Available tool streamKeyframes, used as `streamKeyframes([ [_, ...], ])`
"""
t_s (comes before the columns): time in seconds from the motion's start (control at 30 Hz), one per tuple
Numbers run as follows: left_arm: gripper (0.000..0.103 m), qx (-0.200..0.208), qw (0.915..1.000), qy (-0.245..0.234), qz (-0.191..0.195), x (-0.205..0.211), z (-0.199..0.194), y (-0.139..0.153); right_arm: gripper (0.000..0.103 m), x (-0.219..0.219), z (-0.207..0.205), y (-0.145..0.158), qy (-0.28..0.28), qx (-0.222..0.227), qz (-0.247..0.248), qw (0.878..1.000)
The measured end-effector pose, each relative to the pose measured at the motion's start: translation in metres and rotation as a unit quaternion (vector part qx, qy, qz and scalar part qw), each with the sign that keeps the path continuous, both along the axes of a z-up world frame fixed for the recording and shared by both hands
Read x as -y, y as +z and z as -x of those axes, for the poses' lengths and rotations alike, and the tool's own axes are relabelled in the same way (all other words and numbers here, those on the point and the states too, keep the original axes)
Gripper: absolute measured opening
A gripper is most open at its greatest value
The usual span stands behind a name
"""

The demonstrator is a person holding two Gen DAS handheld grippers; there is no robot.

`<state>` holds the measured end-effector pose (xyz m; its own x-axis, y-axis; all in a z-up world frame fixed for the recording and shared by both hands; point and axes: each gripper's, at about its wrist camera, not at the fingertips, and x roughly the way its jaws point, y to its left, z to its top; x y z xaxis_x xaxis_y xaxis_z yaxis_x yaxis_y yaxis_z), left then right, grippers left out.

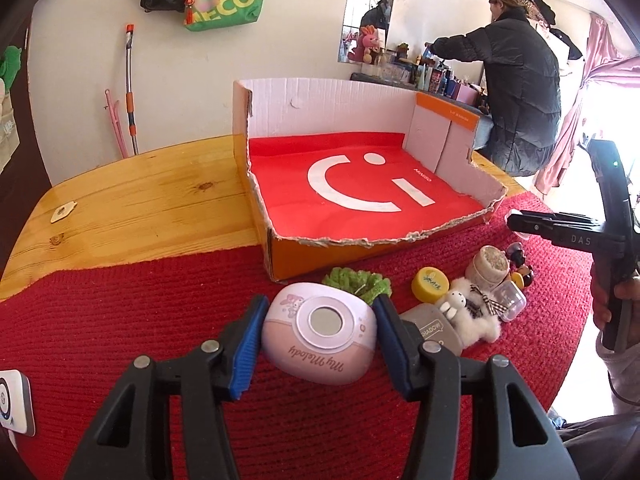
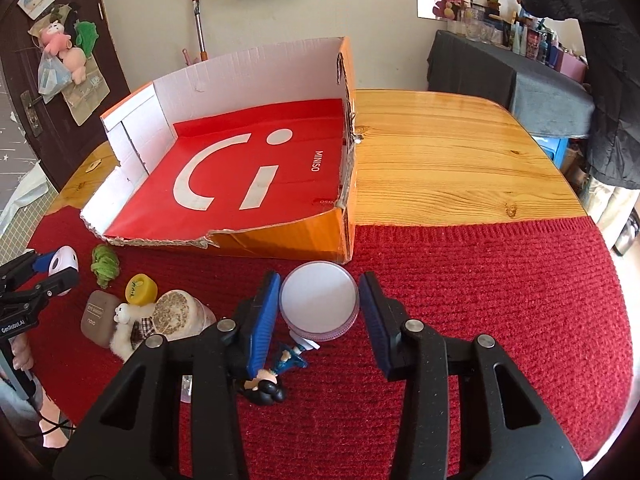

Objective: Organize objects
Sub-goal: 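Grasp the pink My Melody device with left tool while right tool grasps the white round lid, then carry the pink device and white lid into the cardboard box with both tools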

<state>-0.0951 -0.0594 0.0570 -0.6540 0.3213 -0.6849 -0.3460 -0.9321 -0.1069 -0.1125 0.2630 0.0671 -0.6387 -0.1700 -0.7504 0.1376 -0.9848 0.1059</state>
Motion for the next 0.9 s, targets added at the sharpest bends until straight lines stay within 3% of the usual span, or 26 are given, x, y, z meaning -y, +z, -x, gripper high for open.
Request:
streamKeyframes([
  [0.53, 0.056, -0.047, 0.9988, -0.007, -0.010, -0.010, 0.003, 0.038, 0.039, 0.000, 0.001, 0.018, 0.006, -0.020, -0.002, 1.000],
  [0.9, 0.056, -0.049, 0.9985, -0.026, -0.004, -0.034, 0.037, 0.056, 0.039, 0.014, 0.019, 0.054, 0.030, -0.051, -0.016, 0.998],
])
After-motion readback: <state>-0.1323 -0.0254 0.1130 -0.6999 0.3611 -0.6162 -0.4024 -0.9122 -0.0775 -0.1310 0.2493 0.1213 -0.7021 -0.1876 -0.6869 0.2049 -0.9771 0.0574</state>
